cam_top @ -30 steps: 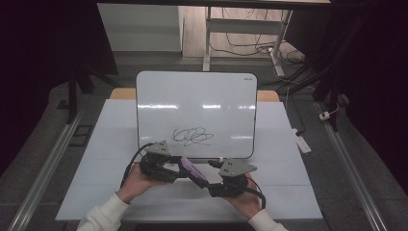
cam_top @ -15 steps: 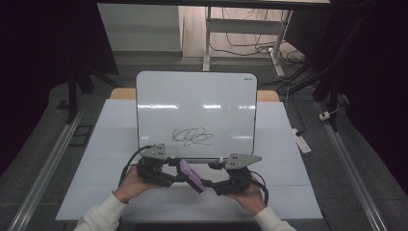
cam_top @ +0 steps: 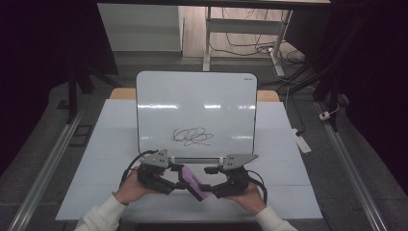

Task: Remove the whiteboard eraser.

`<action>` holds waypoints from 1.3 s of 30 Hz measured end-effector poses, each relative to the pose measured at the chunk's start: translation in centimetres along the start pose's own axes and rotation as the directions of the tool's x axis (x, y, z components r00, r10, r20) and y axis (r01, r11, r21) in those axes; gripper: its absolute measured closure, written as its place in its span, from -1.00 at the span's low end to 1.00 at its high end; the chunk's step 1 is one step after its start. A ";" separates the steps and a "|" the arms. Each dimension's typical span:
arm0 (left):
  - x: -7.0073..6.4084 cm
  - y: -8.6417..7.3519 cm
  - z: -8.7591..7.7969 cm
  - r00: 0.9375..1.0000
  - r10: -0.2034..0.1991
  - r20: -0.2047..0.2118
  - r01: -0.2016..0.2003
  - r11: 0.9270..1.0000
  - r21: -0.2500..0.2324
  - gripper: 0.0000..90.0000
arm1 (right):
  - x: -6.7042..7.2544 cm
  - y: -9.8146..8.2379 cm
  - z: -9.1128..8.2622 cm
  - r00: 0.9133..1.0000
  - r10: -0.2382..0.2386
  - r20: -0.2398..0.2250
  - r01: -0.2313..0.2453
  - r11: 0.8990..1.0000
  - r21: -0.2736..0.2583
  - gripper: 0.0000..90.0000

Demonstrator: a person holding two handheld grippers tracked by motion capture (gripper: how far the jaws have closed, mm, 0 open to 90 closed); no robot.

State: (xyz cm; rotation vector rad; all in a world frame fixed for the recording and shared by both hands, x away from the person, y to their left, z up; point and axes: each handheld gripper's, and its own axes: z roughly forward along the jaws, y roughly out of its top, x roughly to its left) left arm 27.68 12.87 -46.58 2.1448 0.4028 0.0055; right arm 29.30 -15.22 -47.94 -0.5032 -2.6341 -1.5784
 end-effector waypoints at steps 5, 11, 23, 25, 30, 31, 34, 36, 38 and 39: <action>-0.1 -0.1 0.1 1.000 0.025 0.013 -0.025 1.000 0.002 -0.15 | -0.1 0.0 0.2 0.996 0.023 -0.081 -0.023 1.000 0.005 -0.26; -0.2 -0.1 0.4 0.999 0.031 0.030 -0.031 0.999 0.010 -0.15 | 0.0 -0.1 0.8 0.992 0.028 -0.120 -0.024 0.999 0.036 -0.30; -0.3 -0.1 0.5 0.998 0.042 0.046 -0.042 0.999 0.001 -0.15 | 0.1 -0.1 1.8 0.987 0.029 -0.160 -0.018 0.997 0.069 -0.12; -0.2 -0.1 0.5 0.999 0.037 0.040 -0.037 0.999 -0.001 -0.15 | 0.1 0.0 1.7 0.987 0.034 -0.155 -0.023 0.997 0.073 -0.12; -0.1 -0.2 0.5 0.999 0.022 0.028 -0.023 1.000 0.004 -0.15 | 0.2 0.1 1.8 0.992 0.024 -0.124 -0.015 0.997 0.070 -0.12; -0.1 -0.2 0.5 0.999 0.019 0.026 -0.019 1.000 0.003 -0.15 | 0.2 0.0 1.8 0.992 0.025 -0.120 -0.017 0.997 0.070 -0.13; 0.0 -0.3 0.5 1.000 0.010 0.025 -0.010 1.000 0.001 -0.15 | 0.2 0.0 1.8 0.994 0.028 -0.107 -0.021 0.998 0.066 -0.13; 0.0 -0.3 0.5 1.000 0.009 0.024 -0.009 1.000 0.002 -0.15 | 0.2 0.0 1.8 0.995 0.023 -0.102 -0.016 0.998 0.067 -0.12; 0.1 -0.3 0.5 1.000 0.001 0.025 -0.001 1.000 -0.002 -0.15 | 0.2 0.1 1.8 0.995 0.022 -0.097 -0.016 0.998 0.068 -0.12; 0.1 -0.3 0.5 1.000 -0.004 0.024 0.004 1.000 -0.007 -0.16 | 0.2 0.1 1.7 0.995 0.020 -0.093 -0.014 0.998 0.065 -0.12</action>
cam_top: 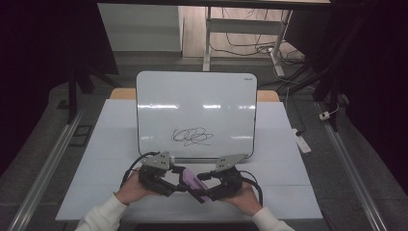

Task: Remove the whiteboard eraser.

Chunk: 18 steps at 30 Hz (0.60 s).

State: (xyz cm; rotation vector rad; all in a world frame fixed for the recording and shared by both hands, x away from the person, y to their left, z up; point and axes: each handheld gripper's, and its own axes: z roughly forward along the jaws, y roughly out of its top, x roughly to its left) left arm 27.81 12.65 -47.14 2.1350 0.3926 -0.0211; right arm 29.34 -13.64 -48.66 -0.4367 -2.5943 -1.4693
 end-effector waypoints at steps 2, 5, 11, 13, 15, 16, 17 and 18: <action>0.0 0.0 0.0 1.000 -0.016 -0.020 0.016 1.000 -0.017 -0.19 | 0.0 0.1 -0.1 1.000 -0.003 0.011 0.003 1.000 -0.009 -0.11; 0.0 -0.2 -0.5 0.996 -0.049 -0.076 0.046 0.998 -0.050 -0.42 | 0.2 0.2 -0.5 0.998 -0.026 0.054 0.027 0.999 -0.021 -0.11; 0.3 -1.9 -2.8 0.969 -0.160 -0.188 0.140 0.984 -0.113 -0.52 | 0.2 0.2 -1.3 0.985 -0.039 0.171 0.049 0.997 -0.054 -0.11; 0.3 -2.9 -3.6 0.952 -0.197 -0.233 0.174 0.978 -0.116 -0.52 | 0.1 0.1 -1.5 0.977 -0.037 0.210 0.052 0.997 -0.064 -0.11; 0.5 -3.8 -4.4 0.934 -0.236 -0.269 0.212 0.970 -0.116 -0.52 | 0.1 0.1 -1.6 0.972 -0.038 0.230 0.055 0.996 -0.067 -0.11; 0.6 -4.3 -4.8 0.925 -0.256 -0.280 0.230 0.965 -0.124 -0.52 | 0.1 0.1 -1.8 0.963 -0.033 0.266 0.057 0.995 -0.081 -0.11; 0.7 -4.8 -5.1 0.916 -0.274 -0.293 0.247 0.961 -0.125 -0.52 | 0.1 0.1 -1.8 0.963 -0.033 0.266 0.057 0.995 -0.081 -0.11; 0.7 -5.2 -5.4 0.907 -0.288 -0.307 0.261 0.957 -0.126 -0.52 | 0.1 0.1 -2.0 0.948 -0.043 0.315 0.071 0.995 -0.076 -0.11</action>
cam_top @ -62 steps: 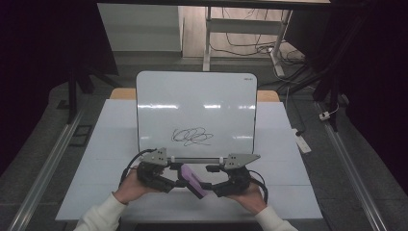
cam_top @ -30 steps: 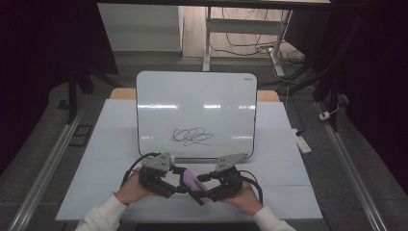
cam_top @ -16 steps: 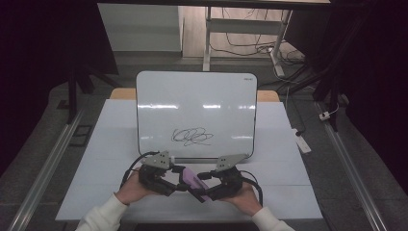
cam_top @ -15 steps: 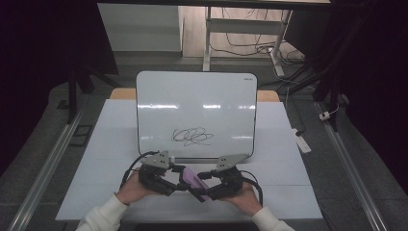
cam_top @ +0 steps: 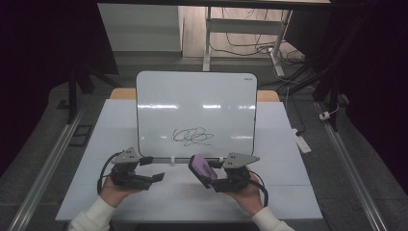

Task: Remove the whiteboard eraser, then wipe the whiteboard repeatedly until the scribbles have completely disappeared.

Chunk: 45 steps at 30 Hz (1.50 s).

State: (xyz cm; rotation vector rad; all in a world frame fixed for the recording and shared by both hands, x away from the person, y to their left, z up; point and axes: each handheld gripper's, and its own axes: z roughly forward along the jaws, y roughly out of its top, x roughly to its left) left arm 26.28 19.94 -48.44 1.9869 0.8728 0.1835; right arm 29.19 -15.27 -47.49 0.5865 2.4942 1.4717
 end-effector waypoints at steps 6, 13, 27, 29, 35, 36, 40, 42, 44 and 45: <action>0.9 -1.8 -1.4 0.995 -0.044 -0.092 0.046 0.999 0.019 -0.52 | -0.4 -0.1 -0.4 0.996 -0.017 0.090 0.018 1.000 -0.011 -0.11; 1.9 -3.8 -2.8 0.986 -0.094 -0.138 0.098 0.995 0.025 -0.52 | -0.9 -0.2 -1.3 0.985 -0.013 0.174 0.020 0.999 -0.035 -0.11; 1.9 -4.2 -2.8 0.985 -0.098 -0.145 0.103 0.994 0.031 -0.53 | -1.5 0.3 -2.4 0.951 -0.024 0.307 0.043 0.997 -0.056 -0.11; 2.0 -4.2 -2.8 0.985 -0.100 -0.143 0.106 0.994 0.033 -0.53 | -1.6 0.5 -2.3 0.941 -0.031 0.337 0.051 0.997 -0.050 -0.11; 2.0 -4.2 -2.8 0.986 -0.108 -0.126 0.113 0.993 0.034 -0.53 | -2.3 1.2 -2.1 0.917 -0.061 0.394 0.082 0.996 -0.037 -0.11; 2.0 -4.2 -2.8 0.986 -0.108 -0.126 0.113 0.993 0.034 -0.53 | -2.3 1.2 -2.1 0.917 -0.061 0.394 0.082 0.996 -0.037 -0.11; 1.8 -4.0 -2.9 0.988 -0.098 -0.115 0.102 0.994 0.030 -0.53 | -3.3 2.7 -1.8 0.897 -0.059 0.437 0.090 0.995 -0.050 -0.11; 1.8 -4.0 -2.8 0.989 -0.102 -0.112 0.106 0.994 0.036 -0.54 | -3.6 3.1 -1.6 0.892 -0.053 0.448 0.088 0.994 -0.058 -0.11; 2.0 -4.1 -2.7 0.988 -0.106 -0.111 0.111 0.993 0.040 -0.54 | -3.9 3.3 -1.3 0.886 -0.054 0.461 0.089 0.994 -0.055 -0.11; 2.0 -4.1 -2.7 0.988 -0.110 -0.109 0.115 0.992 0.043 -0.54 | -4.0 3.4 -1.2 0.884 -0.052 0.464 0.087 0.995 -0.054 -0.11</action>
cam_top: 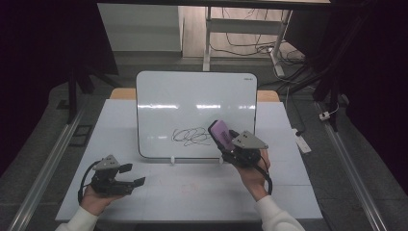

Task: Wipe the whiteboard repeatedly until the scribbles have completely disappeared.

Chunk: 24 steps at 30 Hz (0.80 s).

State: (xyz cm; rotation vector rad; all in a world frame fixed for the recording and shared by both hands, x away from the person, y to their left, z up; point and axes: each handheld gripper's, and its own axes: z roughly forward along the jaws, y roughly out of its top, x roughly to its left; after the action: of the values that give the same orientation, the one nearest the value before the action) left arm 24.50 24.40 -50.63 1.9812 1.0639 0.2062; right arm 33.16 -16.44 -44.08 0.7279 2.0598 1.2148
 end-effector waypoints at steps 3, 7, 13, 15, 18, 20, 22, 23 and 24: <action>0.1 0.0 0.1 1.000 -0.008 0.002 0.008 1.000 0.002 -0.54 | 0.0 0.2 0.7 1.000 0.005 0.006 -0.005 1.000 0.001 -0.11; 0.1 -0.1 0.1 1.000 -0.007 0.000 0.007 1.000 0.006 -0.54 | 0.2 0.2 1.3 1.000 0.002 0.011 -0.002 1.000 0.011 -0.11; 0.2 -0.1 0.3 1.000 -0.008 0.002 0.008 1.000 0.013 -0.53 | 0.5 0.5 1.9 0.999 -0.019 0.039 0.018 1.000 0.022 -0.11; 0.2 -0.1 0.3 1.000 -0.008 0.001 0.008 1.000 0.015 -0.53 | 0.5 0.5 2.1 0.999 -0.021 0.049 0.020 1.000 0.023 -0.11; 0.2 -0.1 0.3 1.000 -0.009 -0.001 0.009 1.000 0.015 -0.53 | 0.6 0.5 2.6 0.998 -0.026 0.058 0.024 0.999 0.033 -0.11; 0.2 -0.1 0.3 1.000 -0.009 -0.002 0.009 1.000 0.015 -0.53 | 0.7 0.5 2.9 0.998 -0.032 0.061 0.030 0.999 0.041 -0.11; 0.2 -0.1 0.3 1.000 -0.009 -0.001 0.009 1.000 0.015 -0.53 | 0.9 0.4 3.4 0.997 -0.041 0.060 0.038 0.998 0.050 -0.11; 0.2 -0.1 0.3 1.000 -0.008 -0.002 0.008 1.000 0.017 -0.53 | 1.0 0.4 3.6 0.997 -0.042 0.058 0.039 0.998 0.052 -0.11; 0.2 -0.1 0.4 1.000 -0.009 0.000 0.009 1.000 0.018 -0.53 | 1.1 0.4 3.7 0.997 -0.044 0.057 0.041 0.998 0.057 -0.11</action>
State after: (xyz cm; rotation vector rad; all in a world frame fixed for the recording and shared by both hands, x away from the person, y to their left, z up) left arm 24.75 24.40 -51.01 1.9920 1.0784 0.1927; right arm 35.33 -13.44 -45.35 0.7325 2.0585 1.1039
